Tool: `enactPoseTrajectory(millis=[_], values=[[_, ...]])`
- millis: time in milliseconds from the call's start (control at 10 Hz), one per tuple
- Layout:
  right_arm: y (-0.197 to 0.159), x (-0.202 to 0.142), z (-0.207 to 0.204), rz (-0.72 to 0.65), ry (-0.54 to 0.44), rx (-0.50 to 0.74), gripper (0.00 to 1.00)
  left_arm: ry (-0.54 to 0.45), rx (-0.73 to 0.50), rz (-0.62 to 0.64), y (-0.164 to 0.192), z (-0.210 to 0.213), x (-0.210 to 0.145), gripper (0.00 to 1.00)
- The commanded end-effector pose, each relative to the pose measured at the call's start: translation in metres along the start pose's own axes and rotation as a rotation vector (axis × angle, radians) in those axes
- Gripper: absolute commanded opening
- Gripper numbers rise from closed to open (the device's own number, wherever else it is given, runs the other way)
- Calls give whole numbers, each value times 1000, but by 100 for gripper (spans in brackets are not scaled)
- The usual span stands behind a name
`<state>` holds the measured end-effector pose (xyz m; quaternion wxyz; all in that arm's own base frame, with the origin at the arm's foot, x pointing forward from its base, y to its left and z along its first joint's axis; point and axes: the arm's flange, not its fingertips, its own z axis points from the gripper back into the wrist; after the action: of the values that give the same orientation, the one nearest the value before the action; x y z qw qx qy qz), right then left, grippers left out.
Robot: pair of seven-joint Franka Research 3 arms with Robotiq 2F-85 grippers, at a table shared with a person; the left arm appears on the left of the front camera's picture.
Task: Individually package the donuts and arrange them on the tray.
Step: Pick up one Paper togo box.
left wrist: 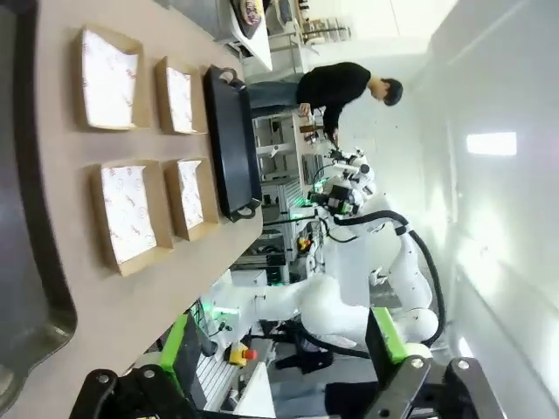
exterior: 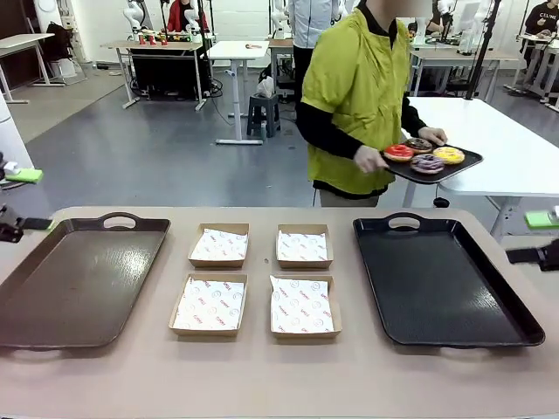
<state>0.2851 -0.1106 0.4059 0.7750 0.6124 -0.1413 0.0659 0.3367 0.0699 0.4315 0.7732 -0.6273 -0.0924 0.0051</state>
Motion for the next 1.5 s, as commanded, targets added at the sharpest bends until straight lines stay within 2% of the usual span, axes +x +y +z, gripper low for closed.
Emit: enactPoseTrajectory(millis=[0, 500, 600, 700, 1400], values=[[-32, 1, -4, -26, 24, -30, 100, -8, 18, 28, 22, 0, -14, 100], [-43, 6, 11, -66, -48, -36, 100, -43, 56, 58, 40, 39, -23, 100], [-50, 1, 9, -86, -16, -51, 100, -25, 67, 34, 37, 43, -27, 100], [-50, 1, 9, -86, -16, -51, 100, -59, 38, 89, 43, 36, -10, 100], [-50, 1, 9, -86, -16, -51, 100, -59, 38, 89, 43, 36, -10, 100]])
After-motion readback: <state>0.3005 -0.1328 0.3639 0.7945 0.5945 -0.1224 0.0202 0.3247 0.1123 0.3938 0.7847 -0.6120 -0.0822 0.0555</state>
